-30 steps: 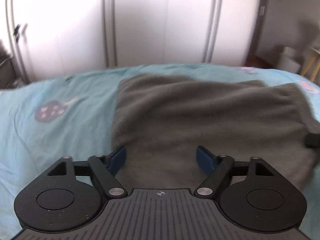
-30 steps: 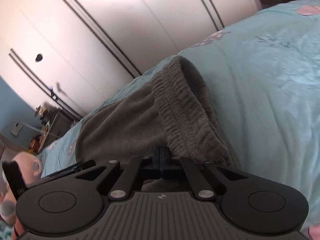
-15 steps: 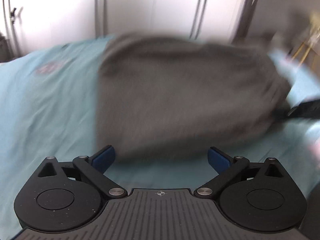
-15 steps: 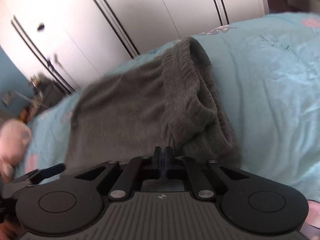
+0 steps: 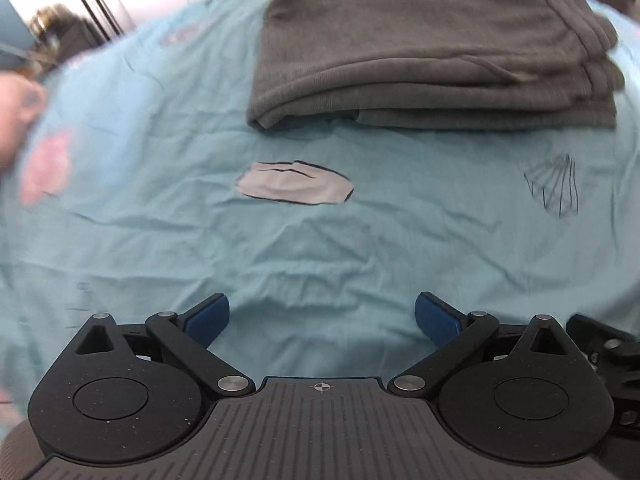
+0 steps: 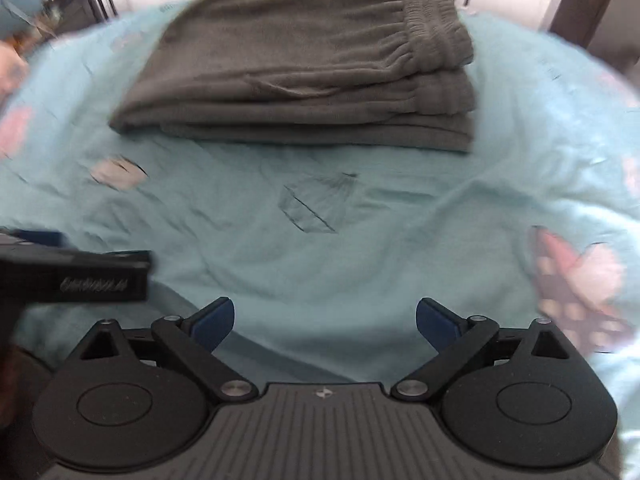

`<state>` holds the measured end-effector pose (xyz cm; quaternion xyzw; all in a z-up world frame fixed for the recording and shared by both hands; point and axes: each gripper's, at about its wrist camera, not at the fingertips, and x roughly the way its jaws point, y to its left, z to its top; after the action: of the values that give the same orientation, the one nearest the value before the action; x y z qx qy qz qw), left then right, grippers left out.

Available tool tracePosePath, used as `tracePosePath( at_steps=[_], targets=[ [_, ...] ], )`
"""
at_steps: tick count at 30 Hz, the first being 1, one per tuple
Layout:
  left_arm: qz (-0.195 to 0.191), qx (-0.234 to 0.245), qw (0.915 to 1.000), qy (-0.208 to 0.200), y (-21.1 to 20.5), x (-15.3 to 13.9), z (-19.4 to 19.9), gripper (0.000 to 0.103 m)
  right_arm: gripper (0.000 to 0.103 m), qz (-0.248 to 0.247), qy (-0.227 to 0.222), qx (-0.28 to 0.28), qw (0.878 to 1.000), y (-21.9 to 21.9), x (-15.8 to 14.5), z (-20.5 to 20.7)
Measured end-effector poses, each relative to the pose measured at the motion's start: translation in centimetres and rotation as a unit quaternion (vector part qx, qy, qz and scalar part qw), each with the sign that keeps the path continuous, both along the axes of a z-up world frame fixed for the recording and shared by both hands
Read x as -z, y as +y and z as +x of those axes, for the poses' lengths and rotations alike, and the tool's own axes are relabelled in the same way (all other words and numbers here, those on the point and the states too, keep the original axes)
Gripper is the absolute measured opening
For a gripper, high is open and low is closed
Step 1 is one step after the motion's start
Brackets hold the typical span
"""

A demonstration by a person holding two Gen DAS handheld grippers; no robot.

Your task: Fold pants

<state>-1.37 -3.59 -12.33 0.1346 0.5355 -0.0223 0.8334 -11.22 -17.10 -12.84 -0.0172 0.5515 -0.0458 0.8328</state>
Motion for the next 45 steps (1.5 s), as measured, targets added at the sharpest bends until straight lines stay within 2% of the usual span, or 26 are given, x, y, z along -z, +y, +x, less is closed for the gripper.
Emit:
tracePosePath(
  at_steps=[2, 4, 9, 14, 20, 26, 31, 38, 45],
  targets=[
    [0.011, -0.003, 0.9999, -0.009, -0.4, -0.9, -1.3, 0.102, 0.098, -0.032, 0.035, -0.024, 0.999, 0.4, 0.0, 0.1],
    [0.004, -0.008, 0.9999, -0.011, -0.1, -2.5, -3.3, 0.102, 0.098, -0.044, 0.018, -0.016, 0.999, 0.5, -0.8, -1.0],
    [-0.017, -0.015, 0.9995, -0.021, 0.5, -4.9, -3.1, 0.102, 0.098, -0.012, 0.017, 0.000, 1.000, -0.1, -2.8, -1.9],
    [-0.026, -0.016, 0.9995, -0.003, 0.7, -6.4, -2.5, 0.102, 0.098, -0.016, 0.015, 0.017, 1.000, -0.1, -4.4, -1.5],
    [0.005, -0.009, 0.9996, 0.027, 0.0, -6.9, -0.8, 0.102, 0.098, 0.006, 0.029, 0.034, 0.999, -0.6, -5.0, -0.1],
    [-0.004, -0.014, 0.9989, 0.045, 0.1, -7.4, 0.5, 0.102, 0.098, 0.014, 0.055, 0.041, 0.998, -1.0, -5.0, 1.0],
    [-0.009, -0.012, 0.9968, 0.079, -0.3, -7.6, 2.0, 0.102, 0.098, 0.030, 0.076, 0.041, 0.996, -1.6, -5.4, 1.9],
    [0.006, -0.006, 0.9963, 0.086, -1.5, -9.6, 4.3, 0.102, 0.098, 0.060, 0.093, 0.059, 0.992, -2.7, -6.9, 3.9],
    [-0.005, -0.012, 0.9972, 0.073, -1.9, -12.0, 6.4, 0.102, 0.098, 0.025, 0.075, 0.065, 0.995, -3.2, -9.1, 5.7]
  ],
)
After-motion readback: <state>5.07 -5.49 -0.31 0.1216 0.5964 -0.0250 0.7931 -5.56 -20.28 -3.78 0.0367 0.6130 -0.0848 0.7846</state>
